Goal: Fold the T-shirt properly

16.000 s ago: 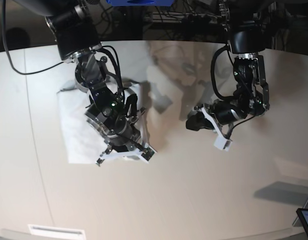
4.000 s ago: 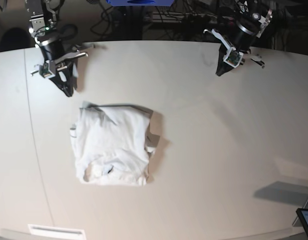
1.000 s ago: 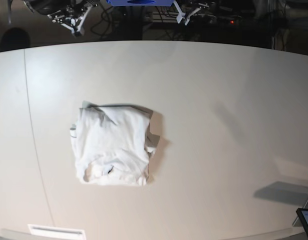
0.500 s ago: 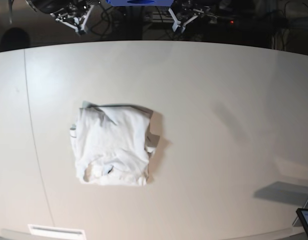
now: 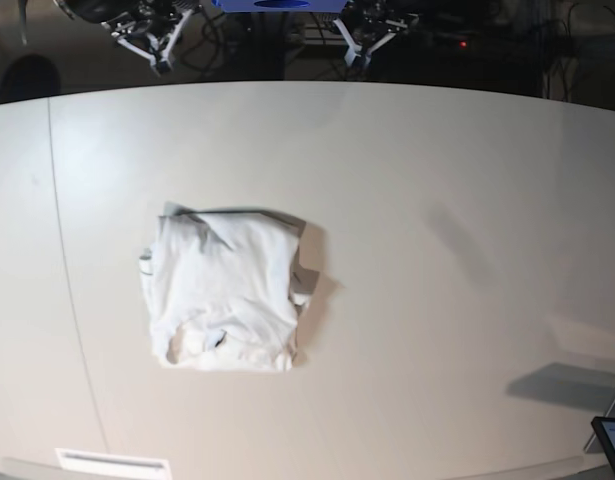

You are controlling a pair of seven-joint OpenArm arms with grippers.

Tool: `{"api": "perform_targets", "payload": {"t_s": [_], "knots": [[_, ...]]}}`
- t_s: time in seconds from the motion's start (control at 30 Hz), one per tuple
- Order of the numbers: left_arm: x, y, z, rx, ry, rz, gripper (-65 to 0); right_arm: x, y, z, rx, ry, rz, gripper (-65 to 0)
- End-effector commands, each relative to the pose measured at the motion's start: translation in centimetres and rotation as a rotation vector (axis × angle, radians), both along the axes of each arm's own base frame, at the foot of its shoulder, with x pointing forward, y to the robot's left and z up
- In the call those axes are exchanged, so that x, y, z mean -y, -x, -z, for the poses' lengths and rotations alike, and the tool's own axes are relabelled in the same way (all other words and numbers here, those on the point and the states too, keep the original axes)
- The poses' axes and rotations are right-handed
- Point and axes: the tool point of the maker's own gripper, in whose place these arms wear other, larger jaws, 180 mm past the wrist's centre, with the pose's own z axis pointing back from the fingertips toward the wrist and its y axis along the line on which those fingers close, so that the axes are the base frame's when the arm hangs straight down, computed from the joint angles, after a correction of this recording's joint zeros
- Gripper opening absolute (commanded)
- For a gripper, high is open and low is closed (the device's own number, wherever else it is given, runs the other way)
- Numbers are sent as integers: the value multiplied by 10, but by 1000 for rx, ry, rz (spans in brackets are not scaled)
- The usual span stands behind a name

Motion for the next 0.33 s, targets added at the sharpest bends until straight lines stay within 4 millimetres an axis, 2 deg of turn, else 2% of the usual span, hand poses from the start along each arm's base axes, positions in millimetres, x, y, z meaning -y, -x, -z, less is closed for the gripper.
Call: {"api": "perform_targets", "payload": {"t_s": [0.0, 0.3], "knots": [[0, -2, 0, 9, 2, 0, -650, 5, 1, -1, 4, 2, -2, -634], [2, -2, 0, 9, 5, -4, -650, 4, 3, -1, 1, 2, -4, -634]]}}
